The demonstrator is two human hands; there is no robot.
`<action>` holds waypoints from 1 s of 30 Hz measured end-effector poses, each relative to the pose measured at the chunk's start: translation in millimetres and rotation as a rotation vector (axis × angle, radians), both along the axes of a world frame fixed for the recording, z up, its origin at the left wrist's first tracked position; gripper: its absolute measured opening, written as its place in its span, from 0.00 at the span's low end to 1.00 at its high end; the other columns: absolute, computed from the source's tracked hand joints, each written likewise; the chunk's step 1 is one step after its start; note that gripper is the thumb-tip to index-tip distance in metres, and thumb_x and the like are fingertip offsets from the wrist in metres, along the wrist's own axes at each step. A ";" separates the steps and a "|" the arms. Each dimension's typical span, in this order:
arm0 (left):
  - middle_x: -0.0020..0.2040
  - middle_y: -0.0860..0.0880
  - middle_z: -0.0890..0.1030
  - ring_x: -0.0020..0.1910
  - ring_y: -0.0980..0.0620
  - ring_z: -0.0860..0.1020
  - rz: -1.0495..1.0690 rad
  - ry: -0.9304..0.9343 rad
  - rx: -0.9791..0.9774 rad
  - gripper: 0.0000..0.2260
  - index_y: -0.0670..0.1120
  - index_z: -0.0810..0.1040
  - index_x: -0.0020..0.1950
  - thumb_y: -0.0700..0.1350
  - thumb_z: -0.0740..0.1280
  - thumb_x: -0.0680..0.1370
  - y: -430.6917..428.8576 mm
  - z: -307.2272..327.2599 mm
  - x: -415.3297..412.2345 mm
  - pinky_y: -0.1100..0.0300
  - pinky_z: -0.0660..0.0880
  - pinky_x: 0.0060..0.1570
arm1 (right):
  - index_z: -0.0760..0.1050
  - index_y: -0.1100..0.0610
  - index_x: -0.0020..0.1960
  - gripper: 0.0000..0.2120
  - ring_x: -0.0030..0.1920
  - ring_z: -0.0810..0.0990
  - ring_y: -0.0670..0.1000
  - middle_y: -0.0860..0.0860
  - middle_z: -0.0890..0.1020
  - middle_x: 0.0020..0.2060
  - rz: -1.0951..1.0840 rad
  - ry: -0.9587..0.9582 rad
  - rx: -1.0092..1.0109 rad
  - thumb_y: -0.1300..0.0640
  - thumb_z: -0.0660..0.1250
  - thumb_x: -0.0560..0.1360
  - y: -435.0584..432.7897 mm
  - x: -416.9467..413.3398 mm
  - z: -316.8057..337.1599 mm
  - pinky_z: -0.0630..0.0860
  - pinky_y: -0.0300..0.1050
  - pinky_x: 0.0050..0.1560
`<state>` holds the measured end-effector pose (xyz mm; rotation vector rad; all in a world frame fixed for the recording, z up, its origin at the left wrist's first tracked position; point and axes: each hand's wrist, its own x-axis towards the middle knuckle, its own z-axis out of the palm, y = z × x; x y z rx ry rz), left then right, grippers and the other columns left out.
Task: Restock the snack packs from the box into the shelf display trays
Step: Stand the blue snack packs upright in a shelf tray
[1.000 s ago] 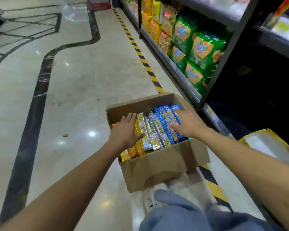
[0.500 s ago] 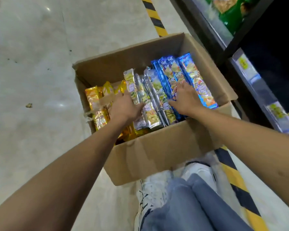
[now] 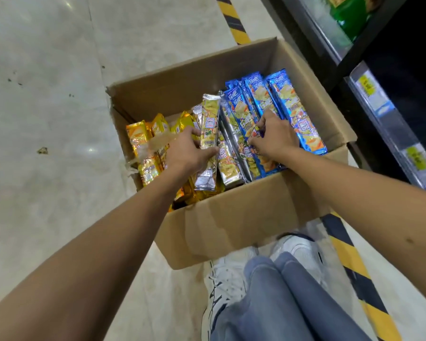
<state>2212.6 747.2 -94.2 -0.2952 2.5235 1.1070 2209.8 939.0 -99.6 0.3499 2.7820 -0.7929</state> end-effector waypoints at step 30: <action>0.40 0.45 0.80 0.33 0.53 0.76 -0.559 0.142 0.520 0.14 0.44 0.82 0.49 0.37 0.78 0.65 82.5 282.8 113.2 0.60 0.73 0.32 | 0.70 0.62 0.50 0.16 0.36 0.76 0.45 0.61 0.78 0.40 -0.377 0.463 -0.387 0.64 0.75 0.68 81.4 216.9 288.2 0.74 0.40 0.38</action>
